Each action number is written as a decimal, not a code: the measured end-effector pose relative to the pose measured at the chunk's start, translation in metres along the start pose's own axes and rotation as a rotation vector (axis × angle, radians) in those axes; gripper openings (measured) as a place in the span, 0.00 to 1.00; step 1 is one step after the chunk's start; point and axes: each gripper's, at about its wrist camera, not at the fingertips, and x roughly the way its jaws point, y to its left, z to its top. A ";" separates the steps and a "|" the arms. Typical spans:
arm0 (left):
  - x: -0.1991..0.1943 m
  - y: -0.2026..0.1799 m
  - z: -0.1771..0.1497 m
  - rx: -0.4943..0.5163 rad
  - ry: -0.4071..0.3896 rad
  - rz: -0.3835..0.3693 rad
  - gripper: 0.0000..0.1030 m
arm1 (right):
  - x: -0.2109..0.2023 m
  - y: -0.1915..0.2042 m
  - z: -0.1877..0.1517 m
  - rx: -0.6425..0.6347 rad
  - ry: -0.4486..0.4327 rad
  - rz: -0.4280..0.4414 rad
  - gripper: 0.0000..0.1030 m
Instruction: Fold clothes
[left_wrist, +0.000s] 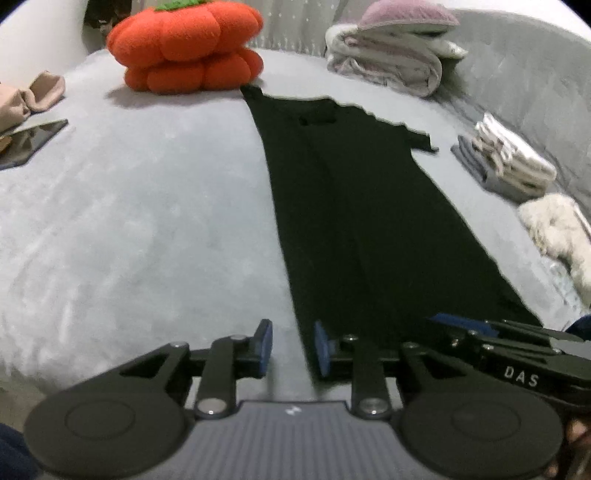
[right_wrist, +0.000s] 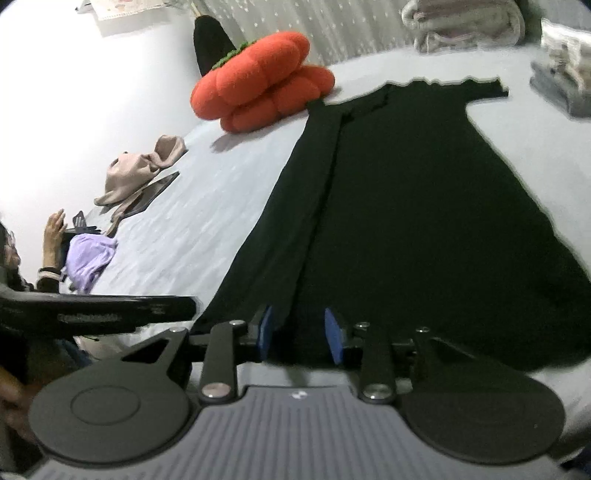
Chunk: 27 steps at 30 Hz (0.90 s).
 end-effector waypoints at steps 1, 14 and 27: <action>0.000 0.001 0.004 0.000 -0.008 -0.001 0.27 | -0.002 0.000 0.002 -0.016 -0.014 0.004 0.35; 0.085 -0.056 0.070 0.305 -0.065 0.010 0.31 | 0.023 0.005 -0.007 -0.090 0.063 -0.025 0.11; 0.111 -0.071 0.062 0.378 -0.072 0.022 0.31 | -0.013 -0.031 0.015 0.047 -0.022 -0.118 0.22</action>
